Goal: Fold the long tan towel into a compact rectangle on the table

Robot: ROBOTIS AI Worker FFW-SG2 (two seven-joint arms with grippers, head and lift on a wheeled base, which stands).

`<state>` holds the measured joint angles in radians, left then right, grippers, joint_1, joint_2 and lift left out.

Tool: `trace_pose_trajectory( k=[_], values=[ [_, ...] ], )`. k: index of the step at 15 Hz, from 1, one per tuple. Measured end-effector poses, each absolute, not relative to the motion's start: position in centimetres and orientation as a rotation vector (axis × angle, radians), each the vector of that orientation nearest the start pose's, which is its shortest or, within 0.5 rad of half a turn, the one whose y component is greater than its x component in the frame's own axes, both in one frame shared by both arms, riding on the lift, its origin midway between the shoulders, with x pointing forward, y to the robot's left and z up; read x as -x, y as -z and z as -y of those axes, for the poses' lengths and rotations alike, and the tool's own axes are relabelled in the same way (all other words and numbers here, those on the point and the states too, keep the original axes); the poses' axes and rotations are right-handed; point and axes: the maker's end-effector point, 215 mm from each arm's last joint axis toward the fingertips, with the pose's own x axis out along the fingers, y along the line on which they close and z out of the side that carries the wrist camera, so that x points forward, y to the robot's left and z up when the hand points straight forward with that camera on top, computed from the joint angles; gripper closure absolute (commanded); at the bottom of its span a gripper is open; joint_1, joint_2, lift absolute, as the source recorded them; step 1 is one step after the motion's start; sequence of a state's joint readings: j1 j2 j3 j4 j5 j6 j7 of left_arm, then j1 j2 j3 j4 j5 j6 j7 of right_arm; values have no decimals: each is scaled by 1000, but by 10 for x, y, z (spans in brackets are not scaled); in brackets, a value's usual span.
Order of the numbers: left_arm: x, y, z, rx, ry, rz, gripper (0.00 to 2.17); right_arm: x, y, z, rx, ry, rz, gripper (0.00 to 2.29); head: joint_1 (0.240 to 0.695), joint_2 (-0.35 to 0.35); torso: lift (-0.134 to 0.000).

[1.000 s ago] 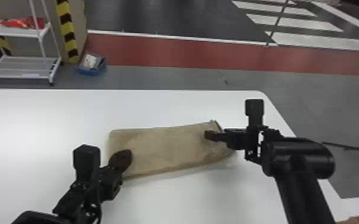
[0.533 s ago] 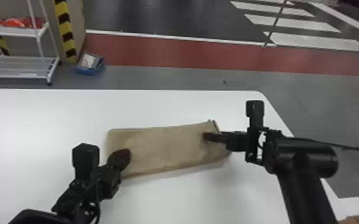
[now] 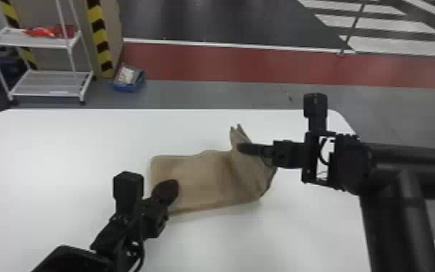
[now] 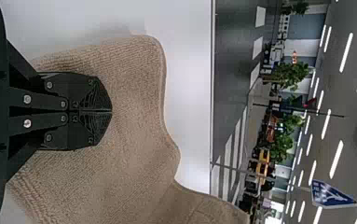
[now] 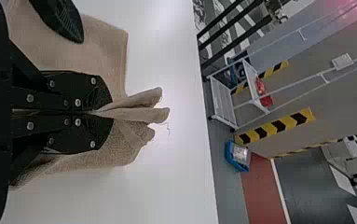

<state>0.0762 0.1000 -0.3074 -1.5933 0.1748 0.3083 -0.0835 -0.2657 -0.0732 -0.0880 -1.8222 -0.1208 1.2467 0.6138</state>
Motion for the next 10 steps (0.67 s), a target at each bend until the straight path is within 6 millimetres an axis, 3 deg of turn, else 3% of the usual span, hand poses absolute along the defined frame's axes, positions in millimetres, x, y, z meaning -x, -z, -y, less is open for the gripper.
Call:
trace_pose_trajectory(
  k=[3, 7, 10],
  values=[
    [-511, 469, -54, 56, 407, -401, 1966, -560, 325, 110, -299, -612, -685, 1686, 695, -59, -123],
    [-503, 420, -69, 89, 441, -342, 1966, -578, 307, 112, -271, -580, -663, 1686, 695, -44, -123],
    [-496, 416, -98, 108, 437, -373, 1970, -586, 302, 116, -267, -570, -660, 1686, 695, -25, -123]
  ],
)
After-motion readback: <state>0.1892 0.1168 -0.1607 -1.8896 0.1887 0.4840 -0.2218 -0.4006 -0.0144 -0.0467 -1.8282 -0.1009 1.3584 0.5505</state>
